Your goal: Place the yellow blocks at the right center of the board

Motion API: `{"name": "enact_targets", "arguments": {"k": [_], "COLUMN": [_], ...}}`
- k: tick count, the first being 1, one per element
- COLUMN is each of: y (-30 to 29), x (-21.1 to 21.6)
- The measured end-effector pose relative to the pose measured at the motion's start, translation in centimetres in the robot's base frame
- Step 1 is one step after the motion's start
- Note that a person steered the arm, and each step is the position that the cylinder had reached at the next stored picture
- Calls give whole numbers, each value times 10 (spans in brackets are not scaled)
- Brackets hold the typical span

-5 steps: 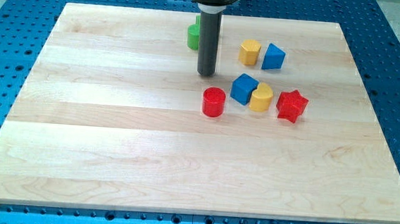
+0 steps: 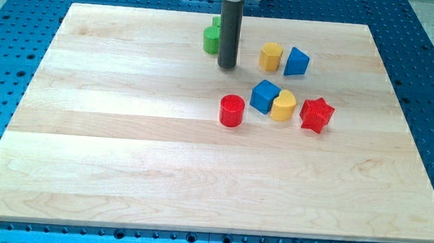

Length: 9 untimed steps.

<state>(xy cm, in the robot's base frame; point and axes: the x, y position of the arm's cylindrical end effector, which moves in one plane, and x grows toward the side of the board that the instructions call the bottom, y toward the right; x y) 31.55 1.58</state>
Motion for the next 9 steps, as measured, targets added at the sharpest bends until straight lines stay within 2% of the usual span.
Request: {"name": "enact_targets", "arguments": {"k": [2,3,4,6,7,8,9], "y": [56,28,54,82,90,76,87], "x": [-23,-3,-17,-75,-44,41,48]}}
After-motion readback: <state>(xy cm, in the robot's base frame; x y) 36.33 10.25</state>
